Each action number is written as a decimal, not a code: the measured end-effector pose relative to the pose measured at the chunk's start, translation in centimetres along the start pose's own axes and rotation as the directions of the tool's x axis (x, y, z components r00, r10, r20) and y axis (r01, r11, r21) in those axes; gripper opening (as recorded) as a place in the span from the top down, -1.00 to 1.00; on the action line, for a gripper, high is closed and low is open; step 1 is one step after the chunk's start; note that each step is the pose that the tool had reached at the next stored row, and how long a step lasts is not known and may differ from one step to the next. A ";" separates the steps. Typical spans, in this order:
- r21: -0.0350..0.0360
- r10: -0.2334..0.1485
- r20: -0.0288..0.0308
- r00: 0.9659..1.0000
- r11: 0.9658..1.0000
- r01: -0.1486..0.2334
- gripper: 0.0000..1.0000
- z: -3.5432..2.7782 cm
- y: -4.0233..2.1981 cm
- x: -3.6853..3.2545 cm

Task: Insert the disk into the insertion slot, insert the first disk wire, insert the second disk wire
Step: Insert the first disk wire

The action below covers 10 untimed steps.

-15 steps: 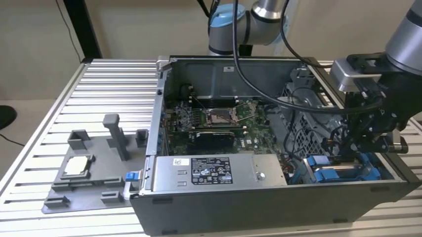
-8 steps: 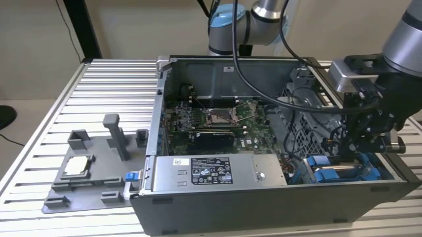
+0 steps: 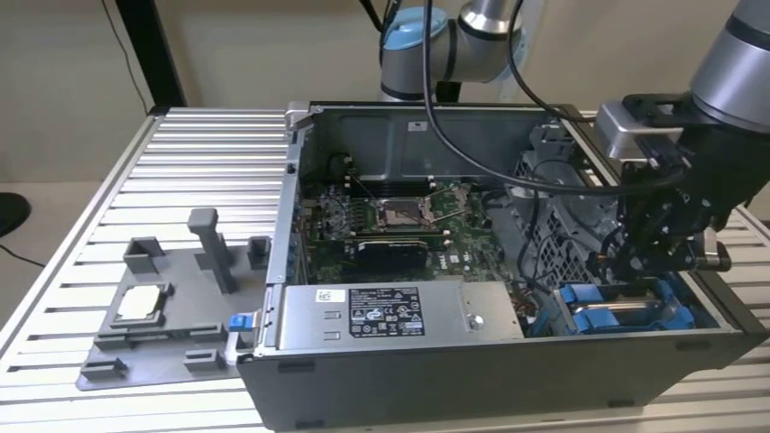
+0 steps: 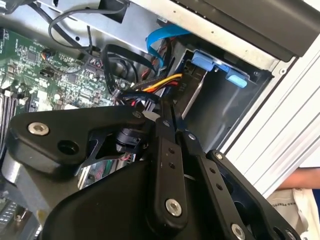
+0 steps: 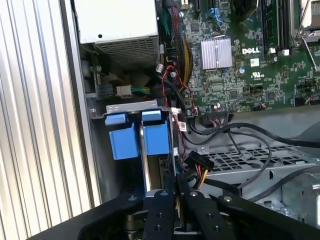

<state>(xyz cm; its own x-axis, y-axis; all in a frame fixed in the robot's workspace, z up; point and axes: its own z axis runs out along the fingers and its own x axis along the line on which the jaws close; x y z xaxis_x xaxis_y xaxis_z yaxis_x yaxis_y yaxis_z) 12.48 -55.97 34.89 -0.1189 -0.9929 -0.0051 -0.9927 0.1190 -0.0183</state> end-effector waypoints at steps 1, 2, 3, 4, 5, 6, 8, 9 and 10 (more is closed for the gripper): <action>-0.002 0.000 0.000 1.000 1.000 0.000 1.00 -0.05 0.00 0.00; -0.003 0.000 -0.001 1.000 1.000 0.000 1.00 -0.11 0.00 0.00; -0.004 0.000 0.000 1.000 1.000 0.000 1.00 -0.17 0.00 -0.01; -0.004 0.000 0.000 1.000 1.000 0.000 1.00 -0.24 0.00 -0.01; -0.004 0.000 0.000 1.000 1.000 0.000 1.00 -0.32 0.00 -0.01; -0.004 0.000 0.000 1.000 1.000 0.000 1.00 -0.45 0.00 -0.01; -0.004 0.001 0.003 1.000 1.000 -0.001 1.00 -0.94 0.04 0.00; -0.004 0.001 0.004 1.000 1.000 -0.001 1.00 -1.14 0.06 0.00; -0.004 0.002 0.005 1.000 1.000 -0.001 1.00 -1.34 0.08 0.00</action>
<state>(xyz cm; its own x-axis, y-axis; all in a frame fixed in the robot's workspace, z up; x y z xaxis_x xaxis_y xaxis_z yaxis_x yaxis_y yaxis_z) 12.38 -55.96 36.22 -0.1203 -0.9927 -0.0105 -0.9926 0.1205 -0.0139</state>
